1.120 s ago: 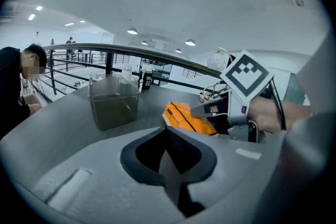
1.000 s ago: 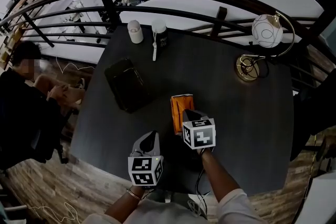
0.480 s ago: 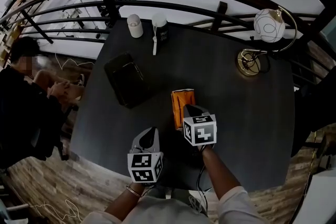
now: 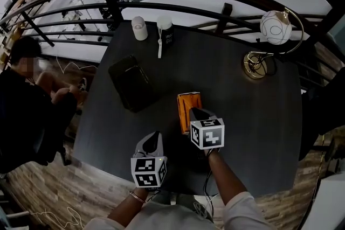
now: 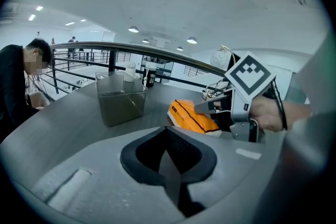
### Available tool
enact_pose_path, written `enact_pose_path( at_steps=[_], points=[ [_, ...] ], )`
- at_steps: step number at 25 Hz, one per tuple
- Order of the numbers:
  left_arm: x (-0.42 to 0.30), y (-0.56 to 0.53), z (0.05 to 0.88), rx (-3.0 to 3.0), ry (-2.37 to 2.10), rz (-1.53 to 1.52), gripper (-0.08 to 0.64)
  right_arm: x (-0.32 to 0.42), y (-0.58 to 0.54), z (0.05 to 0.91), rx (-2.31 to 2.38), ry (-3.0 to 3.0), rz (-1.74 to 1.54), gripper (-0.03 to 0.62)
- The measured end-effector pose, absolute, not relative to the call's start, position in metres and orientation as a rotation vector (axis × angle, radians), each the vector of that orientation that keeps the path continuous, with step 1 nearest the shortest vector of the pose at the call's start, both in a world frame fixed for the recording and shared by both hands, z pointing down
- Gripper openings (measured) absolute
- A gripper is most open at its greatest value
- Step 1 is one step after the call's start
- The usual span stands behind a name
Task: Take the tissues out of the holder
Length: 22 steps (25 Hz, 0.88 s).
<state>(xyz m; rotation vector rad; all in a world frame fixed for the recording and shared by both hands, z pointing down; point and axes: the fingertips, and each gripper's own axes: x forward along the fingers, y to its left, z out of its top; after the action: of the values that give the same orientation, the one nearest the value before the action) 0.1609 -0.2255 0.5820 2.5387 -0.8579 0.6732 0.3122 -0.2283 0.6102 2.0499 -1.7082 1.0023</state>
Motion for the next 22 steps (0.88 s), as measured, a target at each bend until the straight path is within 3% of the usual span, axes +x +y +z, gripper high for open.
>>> enact_pose_path(
  at_steps=[12,22],
  points=[
    [0.161,-0.232,0.575,2.557,-0.838,0.669,0.008,0.312,-0.229,0.599,2.104,-1.714,1.013,0.067],
    [0.162,-0.245,0.545,2.608,-0.842,0.618,0.008,0.324,-0.226,0.562,2.235,-1.671,0.929,0.069]
  ],
)
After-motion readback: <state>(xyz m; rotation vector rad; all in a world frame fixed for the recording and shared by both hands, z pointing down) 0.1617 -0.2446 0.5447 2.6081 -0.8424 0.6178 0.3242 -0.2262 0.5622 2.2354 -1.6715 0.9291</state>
